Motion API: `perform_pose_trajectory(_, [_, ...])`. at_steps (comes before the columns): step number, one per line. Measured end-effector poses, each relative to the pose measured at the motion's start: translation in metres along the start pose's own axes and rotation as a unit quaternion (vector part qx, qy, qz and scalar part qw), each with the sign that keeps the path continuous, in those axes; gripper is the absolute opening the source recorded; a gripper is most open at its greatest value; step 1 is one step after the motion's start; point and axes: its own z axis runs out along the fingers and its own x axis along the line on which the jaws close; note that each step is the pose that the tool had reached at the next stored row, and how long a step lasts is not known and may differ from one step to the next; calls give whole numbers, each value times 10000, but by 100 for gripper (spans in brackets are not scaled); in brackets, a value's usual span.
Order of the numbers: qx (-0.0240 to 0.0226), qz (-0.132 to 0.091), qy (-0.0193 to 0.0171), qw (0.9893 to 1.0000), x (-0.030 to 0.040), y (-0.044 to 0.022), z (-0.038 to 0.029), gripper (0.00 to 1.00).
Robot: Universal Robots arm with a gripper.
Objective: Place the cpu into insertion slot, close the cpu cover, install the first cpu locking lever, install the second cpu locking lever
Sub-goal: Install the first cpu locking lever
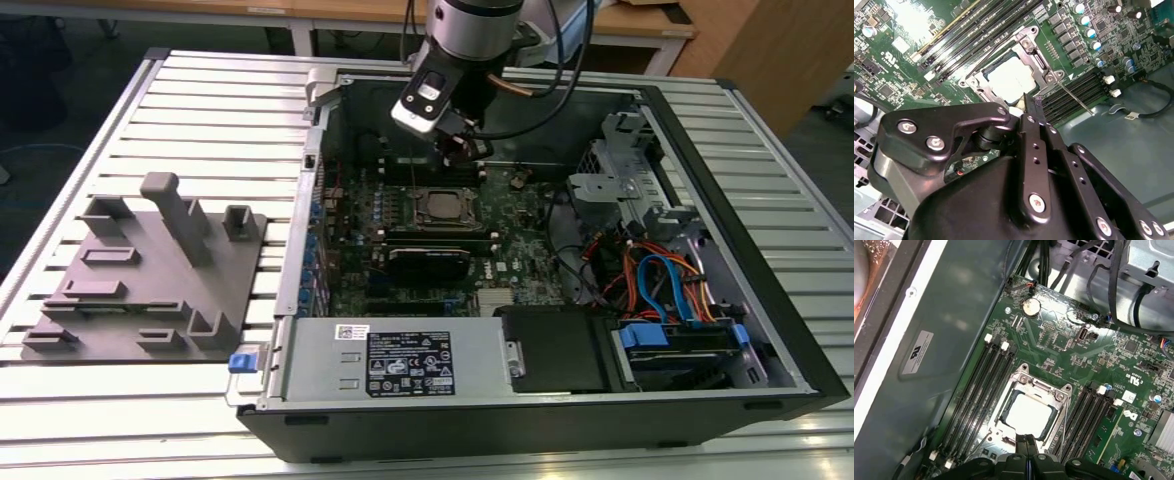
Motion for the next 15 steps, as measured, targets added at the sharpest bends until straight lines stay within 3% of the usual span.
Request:
perform_pose_trajectory(8, [6,-92,0,10000,3,-6,1,11])
perform_pose_trajectory(15, [26,-377,1,9993,3,-6,1,11])
